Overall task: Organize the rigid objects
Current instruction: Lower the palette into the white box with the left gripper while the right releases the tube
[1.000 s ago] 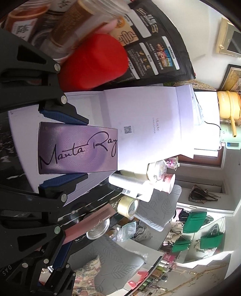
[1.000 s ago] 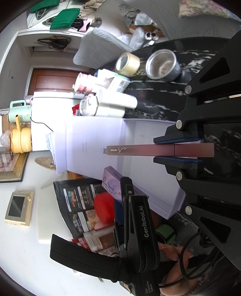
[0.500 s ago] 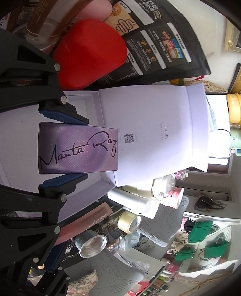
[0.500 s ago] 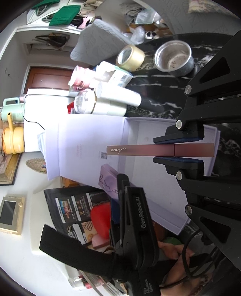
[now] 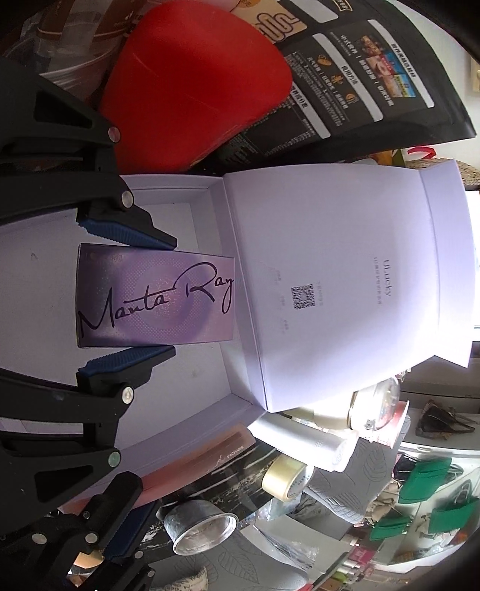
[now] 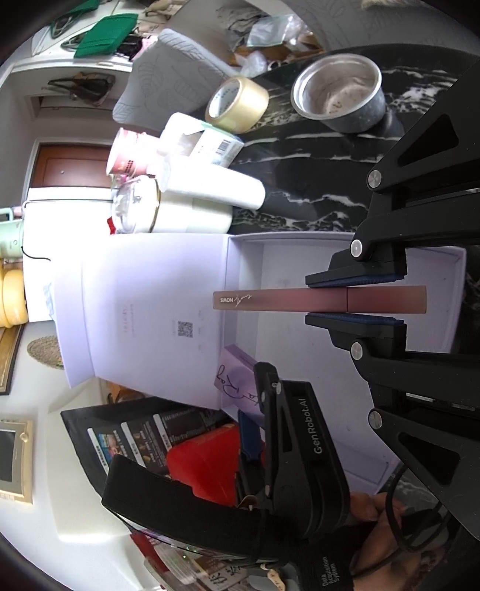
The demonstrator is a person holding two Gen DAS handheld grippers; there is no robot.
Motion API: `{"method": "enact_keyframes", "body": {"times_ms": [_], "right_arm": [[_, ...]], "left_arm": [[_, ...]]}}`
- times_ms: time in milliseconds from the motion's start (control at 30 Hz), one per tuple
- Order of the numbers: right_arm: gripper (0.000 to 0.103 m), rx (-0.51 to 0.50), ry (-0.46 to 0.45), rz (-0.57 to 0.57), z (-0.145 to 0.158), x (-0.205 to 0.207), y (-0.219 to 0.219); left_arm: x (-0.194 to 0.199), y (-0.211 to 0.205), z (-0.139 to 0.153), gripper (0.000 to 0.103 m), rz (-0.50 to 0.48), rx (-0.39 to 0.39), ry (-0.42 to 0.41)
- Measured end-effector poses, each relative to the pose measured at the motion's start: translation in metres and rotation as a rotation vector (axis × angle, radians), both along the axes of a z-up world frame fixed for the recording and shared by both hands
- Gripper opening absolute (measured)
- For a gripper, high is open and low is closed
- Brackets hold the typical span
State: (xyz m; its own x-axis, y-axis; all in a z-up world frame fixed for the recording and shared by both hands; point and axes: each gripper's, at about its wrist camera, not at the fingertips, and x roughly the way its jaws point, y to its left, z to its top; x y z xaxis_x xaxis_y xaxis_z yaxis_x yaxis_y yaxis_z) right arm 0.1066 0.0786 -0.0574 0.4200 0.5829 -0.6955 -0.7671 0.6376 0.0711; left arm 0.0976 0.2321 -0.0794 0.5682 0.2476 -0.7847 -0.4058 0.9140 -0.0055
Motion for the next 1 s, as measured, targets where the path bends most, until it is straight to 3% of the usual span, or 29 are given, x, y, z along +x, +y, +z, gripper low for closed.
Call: {"method": "enact_keyframes", "body": {"times_ms": [333,767,933,967,1000], "right_arm": [[0.013,-0.05,0.018,-0.016,-0.018,0.008,0.012],[0.015,-0.094,0.031,-0.036,-0.028,0.011,0.015],[0.029,-0.108,0.024,-0.064,-0.025,0.009,0.008],[0.029,-0.107,0.024,-0.067,-0.024,0.008,0.007],[0.029,-0.106,0.024,-0.07,-0.023,0.007,0.006]], "left_arm": [[0.007,0.004,-0.017,0.05,0.015,-0.011,0.065],[0.016,0.007,-0.033,0.05,0.037,-0.091,0.131],[0.018,0.005,-0.034,0.051,0.042,-0.081,0.165],[0.019,0.004,-0.035,0.053,0.042,-0.083,0.173],[0.02,0.003,-0.036,0.063,0.042,-0.084,0.18]]}}
